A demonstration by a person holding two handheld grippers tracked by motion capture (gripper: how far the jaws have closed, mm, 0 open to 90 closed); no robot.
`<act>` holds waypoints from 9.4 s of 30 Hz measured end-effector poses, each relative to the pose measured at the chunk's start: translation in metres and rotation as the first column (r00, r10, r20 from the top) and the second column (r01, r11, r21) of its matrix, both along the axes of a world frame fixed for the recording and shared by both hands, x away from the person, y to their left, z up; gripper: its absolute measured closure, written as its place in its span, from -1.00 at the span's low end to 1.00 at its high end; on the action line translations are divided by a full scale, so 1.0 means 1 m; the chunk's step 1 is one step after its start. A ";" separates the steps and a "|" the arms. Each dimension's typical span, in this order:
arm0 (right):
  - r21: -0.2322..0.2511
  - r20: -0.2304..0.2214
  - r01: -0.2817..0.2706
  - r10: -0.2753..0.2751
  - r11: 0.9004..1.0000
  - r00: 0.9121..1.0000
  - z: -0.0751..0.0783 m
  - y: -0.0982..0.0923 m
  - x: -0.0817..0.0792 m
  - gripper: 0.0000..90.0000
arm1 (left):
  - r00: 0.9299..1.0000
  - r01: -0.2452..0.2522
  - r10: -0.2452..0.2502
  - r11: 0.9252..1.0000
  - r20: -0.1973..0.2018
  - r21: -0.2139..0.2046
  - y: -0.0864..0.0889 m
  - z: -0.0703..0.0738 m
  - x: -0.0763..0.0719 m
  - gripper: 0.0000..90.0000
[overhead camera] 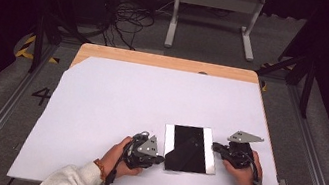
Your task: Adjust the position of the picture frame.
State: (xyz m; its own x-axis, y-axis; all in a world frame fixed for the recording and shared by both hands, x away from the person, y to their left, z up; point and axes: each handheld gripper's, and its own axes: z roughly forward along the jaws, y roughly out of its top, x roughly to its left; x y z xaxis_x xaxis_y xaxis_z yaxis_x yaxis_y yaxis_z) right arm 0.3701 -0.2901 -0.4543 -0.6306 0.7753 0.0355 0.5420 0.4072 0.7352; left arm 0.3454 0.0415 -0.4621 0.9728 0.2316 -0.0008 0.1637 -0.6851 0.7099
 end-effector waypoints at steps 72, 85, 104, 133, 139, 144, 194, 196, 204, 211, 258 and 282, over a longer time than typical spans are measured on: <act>-0.065 0.042 -0.183 0.186 0.981 0.982 0.002 0.002 -0.078 1.00 | 0.973 -0.228 0.230 0.973 0.036 -0.039 0.033 0.004 0.071 1.00; -0.104 0.060 -0.205 0.212 0.973 0.975 0.000 0.004 -0.079 1.00 | 0.973 -0.229 0.230 0.973 0.005 -0.036 0.019 -0.001 0.087 1.00; -0.117 0.099 -0.146 0.158 0.982 0.982 -0.002 0.002 -0.068 1.00 | 0.976 -0.216 0.215 0.976 -0.023 -0.023 0.024 0.000 0.083 1.00; -0.106 0.101 -0.110 0.121 0.988 0.988 -0.002 0.016 -0.027 1.00 | 0.975 -0.223 0.223 0.974 -0.006 0.030 0.043 0.004 0.057 1.00; -0.072 0.075 -0.079 0.085 0.994 0.994 -0.002 0.020 -0.014 1.00 | 0.973 -0.229 0.229 0.973 -0.005 0.041 0.048 0.004 0.050 1.00; -0.081 0.076 -0.070 0.077 0.994 0.994 -0.001 0.027 -0.003 1.00 | 0.974 -0.226 0.227 0.973 -0.010 0.039 0.053 0.004 0.045 1.00; -0.060 0.040 -0.134 0.137 0.989 0.990 -0.001 0.053 0.009 1.00 | 0.982 -0.187 0.187 0.982 -0.019 0.030 0.064 0.002 0.015 1.00; -0.053 0.040 -0.127 0.129 0.990 0.991 -0.001 0.053 0.010 1.00 | 0.982 -0.185 0.185 0.983 -0.025 0.023 0.064 0.002 0.014 1.00; -0.048 0.044 -0.116 0.118 0.992 0.992 -0.002 0.054 0.013 1.00 | 0.983 -0.180 0.181 0.984 -0.028 0.015 0.065 0.001 0.013 1.00; -0.049 0.043 -0.112 0.114 0.993 0.993 -0.002 0.055 0.017 1.00 | 0.984 -0.178 0.178 0.984 -0.028 0.006 0.064 0.000 0.011 1.00; -0.052 0.050 -0.091 0.093 0.995 0.994 -0.002 0.064 0.038 1.00 | 0.985 -0.171 0.170 0.985 -0.023 -0.009 0.059 -0.002 0.003 1.00; -0.071 0.087 -0.157 0.163 0.985 0.983 0.022 0.032 0.000 1.00 | 0.963 -0.245 0.251 0.967 0.101 -0.067 0.106 0.020 -0.001 0.44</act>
